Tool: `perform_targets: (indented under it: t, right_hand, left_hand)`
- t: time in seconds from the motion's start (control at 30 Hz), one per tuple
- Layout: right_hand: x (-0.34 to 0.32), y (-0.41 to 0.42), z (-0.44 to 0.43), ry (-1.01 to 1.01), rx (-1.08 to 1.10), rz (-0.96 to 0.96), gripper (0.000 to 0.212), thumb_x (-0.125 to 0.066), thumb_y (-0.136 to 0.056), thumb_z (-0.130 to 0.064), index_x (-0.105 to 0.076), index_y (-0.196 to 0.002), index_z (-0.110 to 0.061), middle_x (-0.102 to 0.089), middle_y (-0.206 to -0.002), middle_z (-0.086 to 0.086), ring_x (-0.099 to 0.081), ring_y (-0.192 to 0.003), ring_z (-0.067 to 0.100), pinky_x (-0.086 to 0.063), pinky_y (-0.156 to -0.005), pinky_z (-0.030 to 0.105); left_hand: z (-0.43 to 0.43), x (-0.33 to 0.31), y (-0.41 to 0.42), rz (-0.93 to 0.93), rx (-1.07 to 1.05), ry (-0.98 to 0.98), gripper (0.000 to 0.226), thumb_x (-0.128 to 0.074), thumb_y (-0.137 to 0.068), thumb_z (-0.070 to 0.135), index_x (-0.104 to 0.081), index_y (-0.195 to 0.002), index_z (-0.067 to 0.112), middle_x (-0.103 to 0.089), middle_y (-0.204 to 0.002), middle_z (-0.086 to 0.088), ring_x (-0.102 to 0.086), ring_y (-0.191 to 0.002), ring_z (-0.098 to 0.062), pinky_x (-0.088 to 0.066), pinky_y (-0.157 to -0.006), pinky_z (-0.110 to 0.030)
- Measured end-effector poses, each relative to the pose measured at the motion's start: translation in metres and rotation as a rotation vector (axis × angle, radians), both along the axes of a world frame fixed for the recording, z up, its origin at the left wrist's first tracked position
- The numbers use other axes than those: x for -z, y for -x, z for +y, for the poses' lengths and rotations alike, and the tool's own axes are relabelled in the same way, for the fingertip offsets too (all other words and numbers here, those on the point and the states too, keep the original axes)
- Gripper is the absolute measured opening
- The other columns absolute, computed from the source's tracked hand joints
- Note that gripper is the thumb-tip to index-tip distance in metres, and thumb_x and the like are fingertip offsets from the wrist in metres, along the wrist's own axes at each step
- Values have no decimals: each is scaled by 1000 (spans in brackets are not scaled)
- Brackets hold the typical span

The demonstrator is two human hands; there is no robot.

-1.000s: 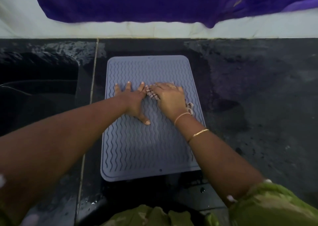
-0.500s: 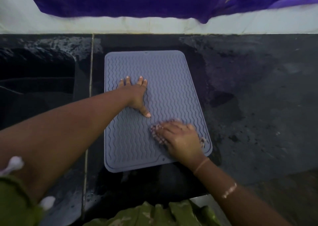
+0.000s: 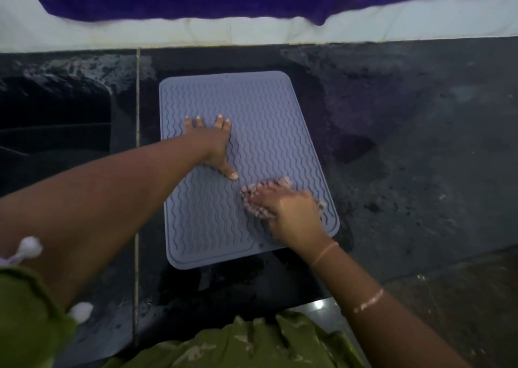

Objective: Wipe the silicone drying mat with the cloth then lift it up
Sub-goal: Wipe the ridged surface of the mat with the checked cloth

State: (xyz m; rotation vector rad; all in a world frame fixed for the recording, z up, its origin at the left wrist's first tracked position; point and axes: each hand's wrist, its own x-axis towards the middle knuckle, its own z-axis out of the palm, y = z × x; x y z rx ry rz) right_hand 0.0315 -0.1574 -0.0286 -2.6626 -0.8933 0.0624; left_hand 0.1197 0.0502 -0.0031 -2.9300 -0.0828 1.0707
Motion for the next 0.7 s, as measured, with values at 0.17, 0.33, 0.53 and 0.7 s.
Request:
perform_targets:
  t: [0.17,0.33,0.53,0.7]
  right_hand:
    - [-16,33,-37,-16,-89,130,46,-59,-55,-8,-76,-91,-29,-74,-101,-8,-71,-91,16,-56,-70,37]
    - [-37,5,-44,-92,16,691,26,-64,-81,-11,-73,-103,-22,-72,-109,-2,-65,-102,14,-51,-94,34]
    - [-59,-60,-22,-815,469,890,16,-62,-85,1,-71,-89,-12,-72,-89,10,-68,-81,22,-55,-82,37]
    - [-59,-134,22,-1178,521,1046,15,-53,-89,1,-64,-98,-4,-67,-93,18,-66,-81,28,-56,-78,44]
  left_hand:
    - [-3,-4,-2,32,-28,0,136,-70,-63,68,22,-149,17,23,-158,-2,16,-145,-39,12,-113,-57]
    - [-18,-12,-1,12,74,-193,133,-68,-65,70,17,-150,14,16,-160,-5,7,-148,-33,7,-111,-67]
    - [-38,-13,-9,-10,153,-212,135,-79,-64,56,15,-150,13,16,-160,-5,9,-148,-29,10,-112,-64]
    - [-26,-15,-18,67,92,-161,140,-79,-60,59,18,-150,12,18,-159,-4,11,-148,-26,12,-112,-63]
